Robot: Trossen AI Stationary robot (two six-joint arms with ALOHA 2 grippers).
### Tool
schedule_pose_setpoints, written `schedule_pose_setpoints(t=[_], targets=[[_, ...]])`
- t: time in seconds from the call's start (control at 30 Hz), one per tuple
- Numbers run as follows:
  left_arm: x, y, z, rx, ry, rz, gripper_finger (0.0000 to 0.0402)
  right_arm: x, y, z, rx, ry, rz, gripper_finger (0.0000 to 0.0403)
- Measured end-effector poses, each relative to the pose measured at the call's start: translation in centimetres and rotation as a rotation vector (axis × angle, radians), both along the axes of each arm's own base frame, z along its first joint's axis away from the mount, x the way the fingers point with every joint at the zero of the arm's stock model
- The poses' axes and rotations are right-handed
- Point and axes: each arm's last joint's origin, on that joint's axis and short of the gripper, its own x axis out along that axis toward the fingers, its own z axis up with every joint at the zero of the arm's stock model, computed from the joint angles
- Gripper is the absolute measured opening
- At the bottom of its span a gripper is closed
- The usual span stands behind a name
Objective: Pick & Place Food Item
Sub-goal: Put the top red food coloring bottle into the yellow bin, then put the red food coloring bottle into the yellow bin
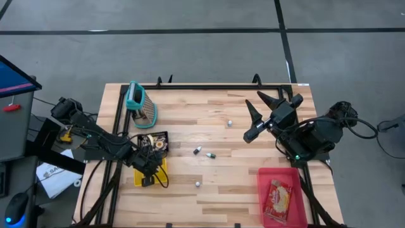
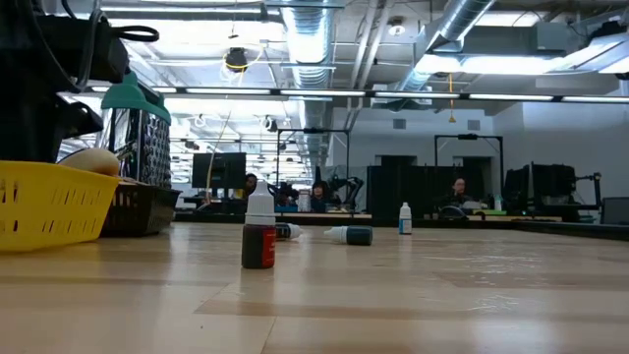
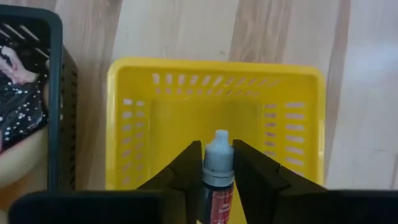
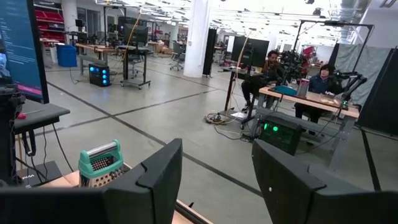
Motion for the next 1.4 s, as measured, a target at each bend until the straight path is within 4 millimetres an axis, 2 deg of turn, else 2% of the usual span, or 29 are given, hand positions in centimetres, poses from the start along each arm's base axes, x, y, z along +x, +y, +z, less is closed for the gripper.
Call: schedule_pose_setpoints(t=[0.3, 0.4, 0.5, 0.63, 0.73, 0.83, 1.03, 1.17, 1.4], targets=[[0.1, 0.0, 0.1, -0.007, -0.005, 0.010, 0.0151, 0.1, -0.2, 0.0, 0.000, 0.000, -0.008, 0.0187], [0.3, -0.2, 1.2, -0.029, -0.046, 0.005, 0.0165, 0.2, -0.3, 0.0, 0.006, -0.009, -0.014, 0.0187], [0.6, -0.2, 3.2, -0.013, -0.162, -0.026, 0.0171, 0.2, -0.4, 0.0, 0.007, -0.010, -0.015, 0.0187], [1.2, 0.0, 6.3, 0.026, -0.442, -0.063, 0.0176, 0.3, -0.5, 0.0, 0.015, -0.021, -0.020, 0.0187], [2.4, 0.0, 7.3, 0.086, -0.592, -0.126, 0.0186, 0.4, -0.6, -0.2, 0.028, -0.040, -0.026, 0.0187], [4.1, 0.1, 6.8, 0.131, -0.624, -0.165, 0.0202, 0.4, -0.4, -0.4, 0.046, -0.065, -0.021, 0.0187], [7.4, 0.0, 3.4, 0.110, -0.566, -0.117, 0.0235, -0.1, 0.5, -0.4, 0.053, -0.073, 0.015, 0.0187], [9.3, -1.1, 2.1, 0.043, -0.618, -0.097, 0.0240, -0.5, 1.1, -0.4, 0.058, -0.077, 0.044, 0.0187], [12.8, -4.1, 1.3, 0.033, -0.578, -0.129, 0.0233, -1.7, 2.9, -0.4, 0.067, -0.082, 0.120, 0.0187]])
